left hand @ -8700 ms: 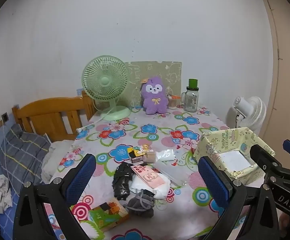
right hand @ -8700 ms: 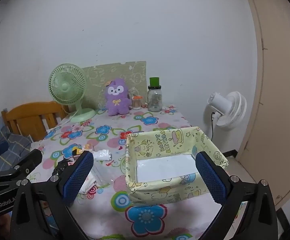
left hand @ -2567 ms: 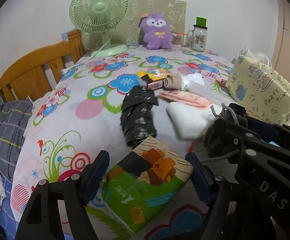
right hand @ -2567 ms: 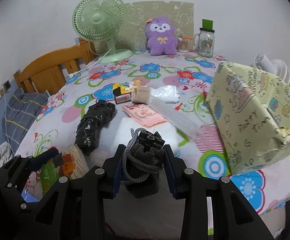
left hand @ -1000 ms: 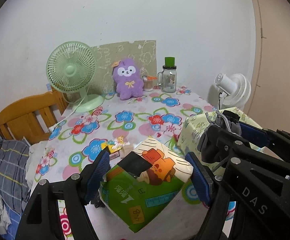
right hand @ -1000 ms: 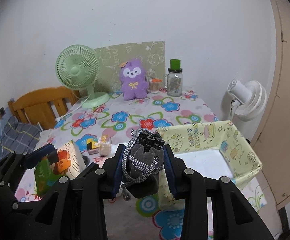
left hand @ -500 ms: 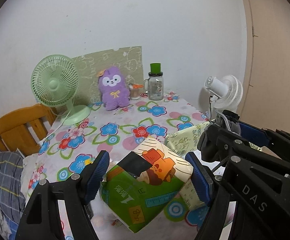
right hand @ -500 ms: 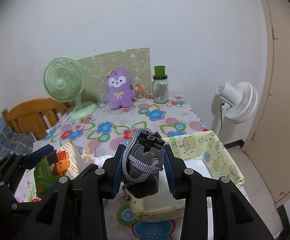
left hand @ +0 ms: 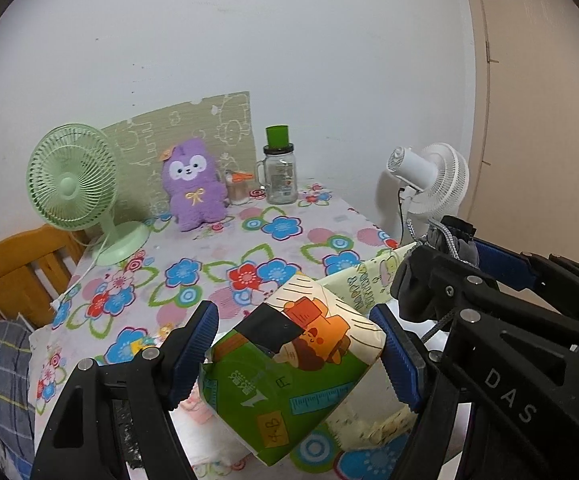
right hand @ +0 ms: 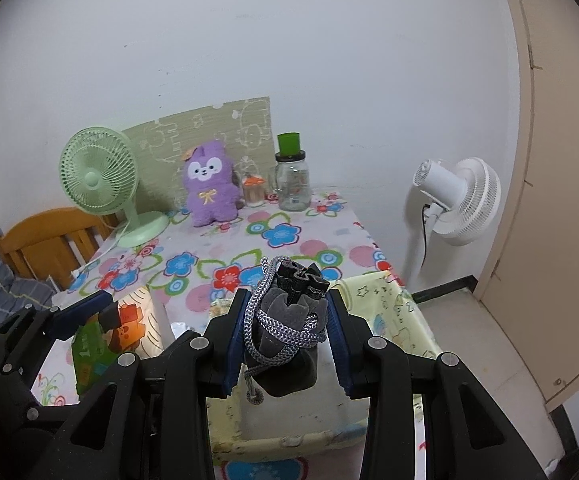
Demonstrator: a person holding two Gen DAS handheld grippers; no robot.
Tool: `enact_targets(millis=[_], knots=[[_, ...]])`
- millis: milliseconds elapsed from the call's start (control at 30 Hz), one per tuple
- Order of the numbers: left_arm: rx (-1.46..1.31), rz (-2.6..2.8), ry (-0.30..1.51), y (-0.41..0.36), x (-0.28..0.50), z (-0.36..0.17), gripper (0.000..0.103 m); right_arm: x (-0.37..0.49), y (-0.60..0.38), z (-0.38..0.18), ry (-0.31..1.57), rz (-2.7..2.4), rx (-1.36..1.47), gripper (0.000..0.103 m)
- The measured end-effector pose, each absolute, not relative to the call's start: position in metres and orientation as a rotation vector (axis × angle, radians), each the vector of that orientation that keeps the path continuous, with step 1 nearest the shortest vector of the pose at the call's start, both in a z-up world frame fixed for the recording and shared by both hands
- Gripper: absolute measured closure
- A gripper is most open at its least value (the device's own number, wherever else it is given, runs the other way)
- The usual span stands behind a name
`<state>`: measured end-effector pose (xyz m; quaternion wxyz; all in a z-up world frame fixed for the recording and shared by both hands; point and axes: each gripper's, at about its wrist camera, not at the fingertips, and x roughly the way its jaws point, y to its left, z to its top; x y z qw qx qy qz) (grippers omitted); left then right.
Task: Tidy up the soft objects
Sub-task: 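Carry the grey pouch and green book with both grippers over the yellow patterned box, then open both grippers to drop the pouch and book into the box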
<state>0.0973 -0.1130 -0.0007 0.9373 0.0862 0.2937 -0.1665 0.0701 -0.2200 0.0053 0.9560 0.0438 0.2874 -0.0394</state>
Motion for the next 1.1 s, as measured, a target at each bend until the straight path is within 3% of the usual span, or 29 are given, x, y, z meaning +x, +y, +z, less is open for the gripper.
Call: enact_targets(millis=[800, 1100], knots=[[0.212, -0.420, 0.701, -0.170, 0.150, -0.035, 0.023, 0.117, -0.271, -0.024, 0.665, -0.137, 0.129, 0.062], [0.196, -0.402, 0.753, -0.173, 0.161, -0.046, 0.009, 0.136, -0.274, -0.040, 0.716, -0.148, 0.129, 0.061]])
